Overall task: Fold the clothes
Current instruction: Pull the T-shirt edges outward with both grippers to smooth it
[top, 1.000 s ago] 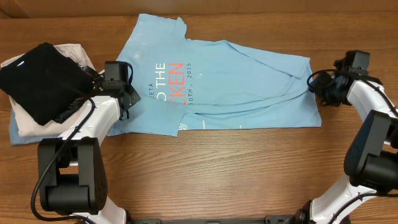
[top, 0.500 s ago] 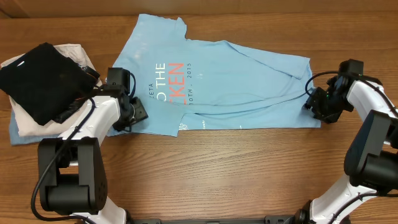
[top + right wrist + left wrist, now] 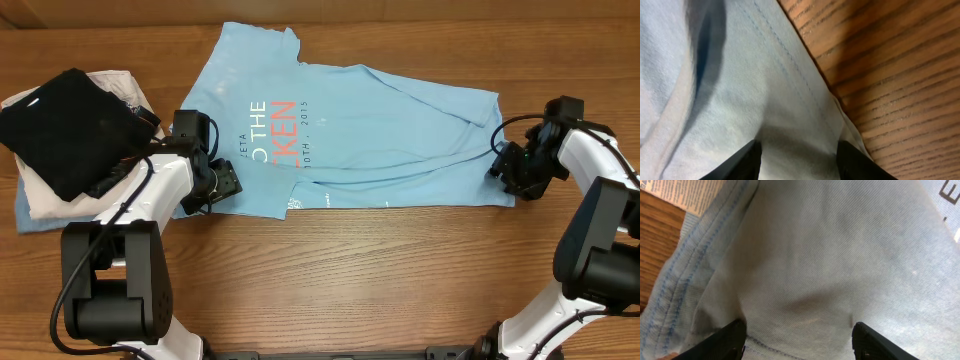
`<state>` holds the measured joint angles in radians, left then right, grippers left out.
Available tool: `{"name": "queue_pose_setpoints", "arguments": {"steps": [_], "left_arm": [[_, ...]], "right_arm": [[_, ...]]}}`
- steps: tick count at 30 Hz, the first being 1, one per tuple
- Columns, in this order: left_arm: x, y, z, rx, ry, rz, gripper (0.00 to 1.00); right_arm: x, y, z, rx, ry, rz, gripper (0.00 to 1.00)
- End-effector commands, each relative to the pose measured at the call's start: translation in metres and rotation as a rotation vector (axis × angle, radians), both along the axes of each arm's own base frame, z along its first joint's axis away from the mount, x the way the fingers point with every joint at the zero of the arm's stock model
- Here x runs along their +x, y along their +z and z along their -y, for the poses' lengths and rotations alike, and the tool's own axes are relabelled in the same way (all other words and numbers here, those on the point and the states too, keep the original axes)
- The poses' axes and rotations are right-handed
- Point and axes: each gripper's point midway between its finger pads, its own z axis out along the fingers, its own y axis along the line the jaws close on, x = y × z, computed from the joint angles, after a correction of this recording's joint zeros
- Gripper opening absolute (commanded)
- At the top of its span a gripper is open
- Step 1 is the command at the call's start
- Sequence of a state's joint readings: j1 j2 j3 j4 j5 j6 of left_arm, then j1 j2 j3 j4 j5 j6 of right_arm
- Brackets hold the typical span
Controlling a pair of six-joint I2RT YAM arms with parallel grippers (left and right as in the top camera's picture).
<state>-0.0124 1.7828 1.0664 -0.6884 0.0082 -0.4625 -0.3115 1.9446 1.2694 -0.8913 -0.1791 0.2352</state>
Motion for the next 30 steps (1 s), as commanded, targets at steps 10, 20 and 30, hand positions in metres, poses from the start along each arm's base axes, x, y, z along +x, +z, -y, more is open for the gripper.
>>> {"name": "queue_pose_setpoints", "arguments": {"steps": [10, 20, 30], "left_arm": [[-0.0085, -0.0053, -0.0137, 0.071, -0.006, -0.04, 0.66], [-0.0087, -0.0054, -0.0135, 0.07, -0.006, -0.041, 0.27], [-0.0062, -0.0051, -0.0111, 0.057, -0.008, -0.031, 0.11]], "right_arm": [[-0.0044, 0.0009, -0.0034, 0.008, 0.009, -0.02, 0.53], [-0.0051, 0.0007, -0.0029, 0.005, 0.009, -0.022, 0.52], [-0.005, 0.0007, -0.0028, 0.004, 0.009, -0.022, 0.53]]}}
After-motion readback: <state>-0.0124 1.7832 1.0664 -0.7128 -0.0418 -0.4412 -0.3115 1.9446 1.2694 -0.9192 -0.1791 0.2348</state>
